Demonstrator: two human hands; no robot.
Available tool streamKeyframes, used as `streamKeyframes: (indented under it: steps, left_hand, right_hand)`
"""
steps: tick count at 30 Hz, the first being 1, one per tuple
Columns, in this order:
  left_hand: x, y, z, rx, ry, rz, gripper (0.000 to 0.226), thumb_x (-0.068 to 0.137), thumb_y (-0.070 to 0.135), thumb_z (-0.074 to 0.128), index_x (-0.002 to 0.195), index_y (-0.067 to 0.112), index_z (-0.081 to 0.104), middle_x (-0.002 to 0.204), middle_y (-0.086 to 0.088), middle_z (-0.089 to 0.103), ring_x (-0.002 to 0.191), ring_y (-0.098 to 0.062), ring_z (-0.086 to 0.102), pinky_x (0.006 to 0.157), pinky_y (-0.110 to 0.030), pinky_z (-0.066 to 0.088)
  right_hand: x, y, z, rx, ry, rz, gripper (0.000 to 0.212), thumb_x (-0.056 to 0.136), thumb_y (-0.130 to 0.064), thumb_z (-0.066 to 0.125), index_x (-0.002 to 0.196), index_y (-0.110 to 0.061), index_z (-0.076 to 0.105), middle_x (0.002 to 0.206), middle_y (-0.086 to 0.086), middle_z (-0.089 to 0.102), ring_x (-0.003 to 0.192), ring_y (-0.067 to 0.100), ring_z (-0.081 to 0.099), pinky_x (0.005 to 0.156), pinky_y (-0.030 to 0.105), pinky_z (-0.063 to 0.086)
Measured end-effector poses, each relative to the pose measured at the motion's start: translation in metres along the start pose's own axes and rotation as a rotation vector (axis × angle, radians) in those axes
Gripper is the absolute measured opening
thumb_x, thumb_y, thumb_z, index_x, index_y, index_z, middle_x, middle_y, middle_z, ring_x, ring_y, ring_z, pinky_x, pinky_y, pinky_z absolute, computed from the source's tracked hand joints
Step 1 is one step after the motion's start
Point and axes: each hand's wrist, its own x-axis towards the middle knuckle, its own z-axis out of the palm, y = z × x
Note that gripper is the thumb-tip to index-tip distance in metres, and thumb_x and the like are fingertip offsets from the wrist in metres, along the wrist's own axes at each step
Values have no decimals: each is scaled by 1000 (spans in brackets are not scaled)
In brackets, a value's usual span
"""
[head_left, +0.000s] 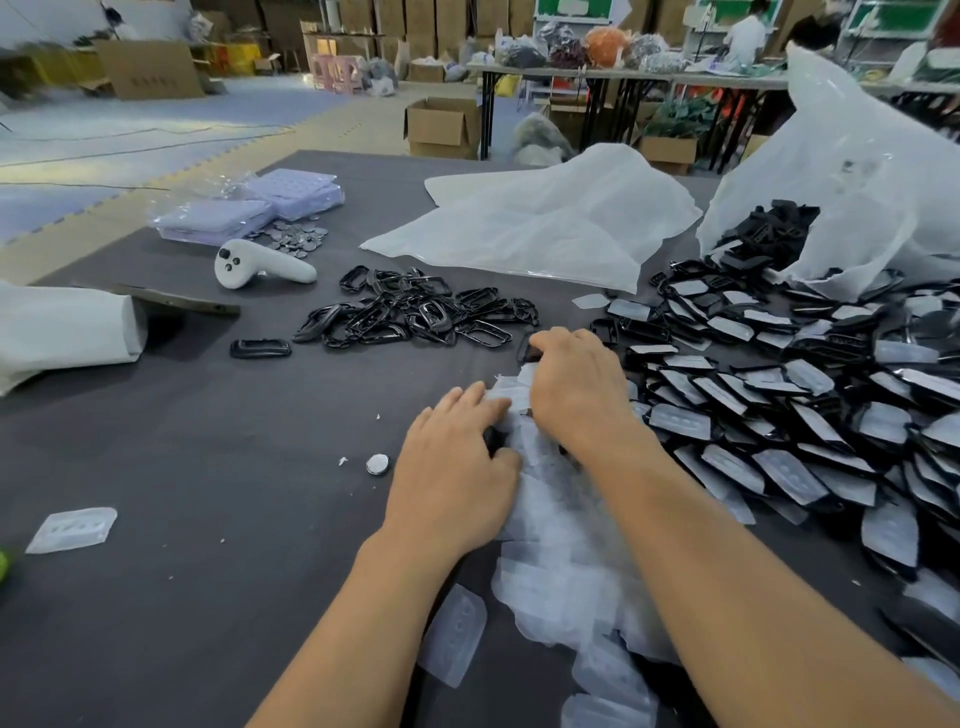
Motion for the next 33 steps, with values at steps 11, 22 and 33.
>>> streamKeyframes:
  steps: [11, 22, 33]
  left_hand:
    - [0, -3, 6, 95, 140, -32, 27, 96, 27, 56, 112, 32, 77, 126, 13, 72, 136, -7, 51, 120, -35, 20]
    - [-12, 19, -1, -178, 159, 92, 65, 94, 21, 66, 150, 46, 46, 142, 23, 54, 129, 10, 42, 93, 6, 24]
    - [-7, 27, 4, -639, 264, -96, 33, 100, 17, 59, 94, 42, 79, 76, 8, 75, 63, -10, 72, 52, -26, 56]
  right_hand:
    - [13, 2, -12, -140, 120, 12, 25, 86, -8, 62, 99, -28, 70, 96, 1, 73, 98, 29, 64, 86, 34, 39]
    - [-72, 13, -20, 442, 434, 4, 18, 98, -19, 65, 112, -26, 74, 92, -5, 79, 88, 21, 75, 78, 42, 59]
    - [-80, 6, -13, 709, 227, 17, 11, 92, -25, 66, 89, -28, 75, 71, -17, 73, 73, 3, 69, 72, 27, 56]
